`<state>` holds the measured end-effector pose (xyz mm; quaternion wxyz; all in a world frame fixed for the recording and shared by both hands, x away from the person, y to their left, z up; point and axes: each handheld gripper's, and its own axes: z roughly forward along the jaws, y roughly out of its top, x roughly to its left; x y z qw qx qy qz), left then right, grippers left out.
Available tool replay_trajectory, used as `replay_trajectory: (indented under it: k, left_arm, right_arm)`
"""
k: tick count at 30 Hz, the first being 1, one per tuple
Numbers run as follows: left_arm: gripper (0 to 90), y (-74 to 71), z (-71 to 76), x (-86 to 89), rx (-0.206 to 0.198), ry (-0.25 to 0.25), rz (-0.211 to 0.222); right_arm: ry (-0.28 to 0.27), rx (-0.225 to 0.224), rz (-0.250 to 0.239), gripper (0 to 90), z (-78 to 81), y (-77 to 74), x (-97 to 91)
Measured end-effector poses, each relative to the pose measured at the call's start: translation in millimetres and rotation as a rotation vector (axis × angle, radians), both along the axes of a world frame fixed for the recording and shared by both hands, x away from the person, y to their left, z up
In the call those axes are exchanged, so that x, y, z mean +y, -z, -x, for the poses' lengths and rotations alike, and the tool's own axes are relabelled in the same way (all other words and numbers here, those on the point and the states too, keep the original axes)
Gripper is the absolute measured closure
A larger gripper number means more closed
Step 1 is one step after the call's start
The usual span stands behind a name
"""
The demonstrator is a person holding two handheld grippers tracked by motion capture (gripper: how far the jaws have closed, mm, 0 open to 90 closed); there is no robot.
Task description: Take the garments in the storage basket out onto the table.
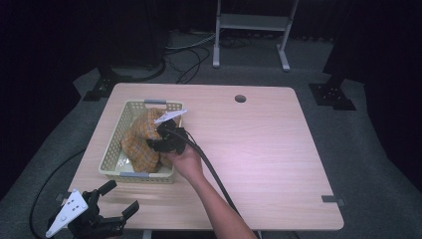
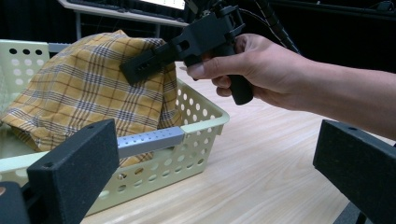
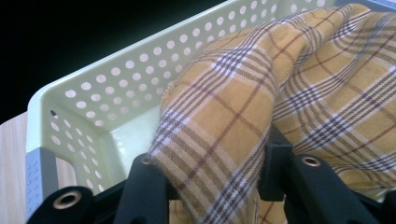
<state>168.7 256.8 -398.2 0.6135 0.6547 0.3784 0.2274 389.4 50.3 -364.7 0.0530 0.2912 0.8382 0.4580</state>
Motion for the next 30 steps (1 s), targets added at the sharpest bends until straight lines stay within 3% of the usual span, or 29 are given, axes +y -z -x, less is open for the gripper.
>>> replay_trajectory:
  k: [3,9,12,18,30]
  left_arm:
    - [0.2,0.1,-0.3,-0.4,0.001,0.000,-0.002]
    - [0.2,0.6,-1.3,-1.7,0.002,0.000,-0.002]
    - [0.2,1.0,-1.9,-1.4,0.004,-0.001,-0.003]
    - [0.2,0.5,-2.1,-0.5,0.001,-0.002,0.000]
    - [0.2,0.6,-2.6,-1.4,0.002,-0.002,-0.008]
  right_arm:
    - [-0.011,0.006,-0.001,64.0,-0.8,0.5,-0.7]
    - [-0.021,-0.049,0.050,63.0,3.2,-1.2,0.7]
    - [0.001,-0.036,0.049,63.0,2.7,-1.7,0.5]
    - [0.015,0.034,0.014,65.5,-0.6,-2.1,-1.7]
    - [0.058,0.069,-0.050,71.4,2.0,0.8,-8.6]
